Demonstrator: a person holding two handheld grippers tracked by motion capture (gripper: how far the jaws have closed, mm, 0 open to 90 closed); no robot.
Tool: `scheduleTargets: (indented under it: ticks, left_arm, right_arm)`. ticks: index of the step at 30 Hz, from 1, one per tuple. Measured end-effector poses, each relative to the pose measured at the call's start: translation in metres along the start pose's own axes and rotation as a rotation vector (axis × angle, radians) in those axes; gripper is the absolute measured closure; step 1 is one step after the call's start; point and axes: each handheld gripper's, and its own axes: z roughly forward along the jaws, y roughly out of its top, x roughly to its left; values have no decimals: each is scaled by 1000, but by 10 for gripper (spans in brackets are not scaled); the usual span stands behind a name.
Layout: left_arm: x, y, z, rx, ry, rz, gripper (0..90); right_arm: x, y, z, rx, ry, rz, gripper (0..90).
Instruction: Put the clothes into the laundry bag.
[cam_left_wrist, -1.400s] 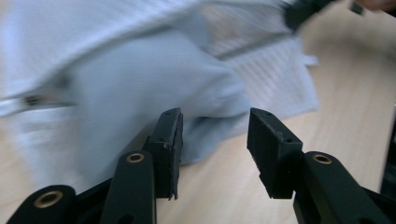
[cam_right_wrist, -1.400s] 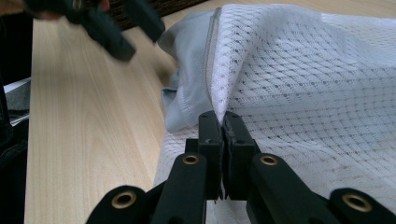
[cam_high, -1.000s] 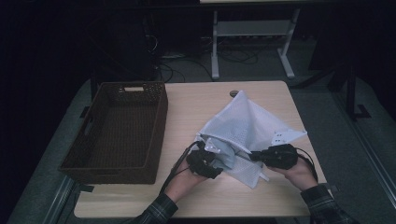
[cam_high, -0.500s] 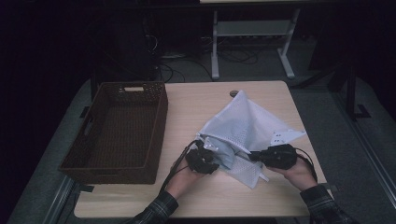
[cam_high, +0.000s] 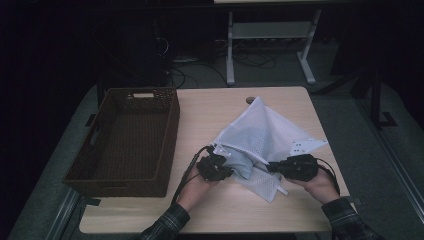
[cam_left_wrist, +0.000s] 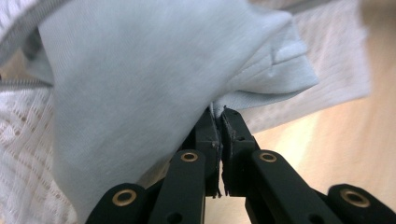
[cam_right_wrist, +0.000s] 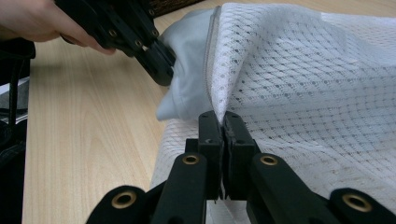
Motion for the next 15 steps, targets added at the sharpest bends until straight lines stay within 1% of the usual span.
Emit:
scheduleTargets:
  ticks: [2,4,5,7,9,12,14,15]
  left_arm:
    - [-2,2,-5,-26,-10,-3,873]
    - [-4,5,-8,-59,-33,-9,873]
    - [-7,8,-10,-76,-35,-2,873]
    - [-10,13,-12,-93,-37,11,873]
    - [-13,18,-13,-107,-30,23,873]
    - [-14,25,-13,-121,-27,32,873]
    - [-14,29,-13,-134,-27,28,873]
    - [-14,32,-13,-141,-22,34,874]
  right_arm:
    - [0,0,0,0,1,0,871]
    - [1,1,0,-2,4,2,871]
    - [1,1,0,-7,7,0,871]
    - [3,4,-1,-15,11,-3,871]
    - [5,6,-2,-22,14,-6,872]
    - [7,9,-4,-39,23,-8,872]
    - [8,11,-5,-49,30,-8,873]
    - [9,12,-6,-53,32,-9,873]
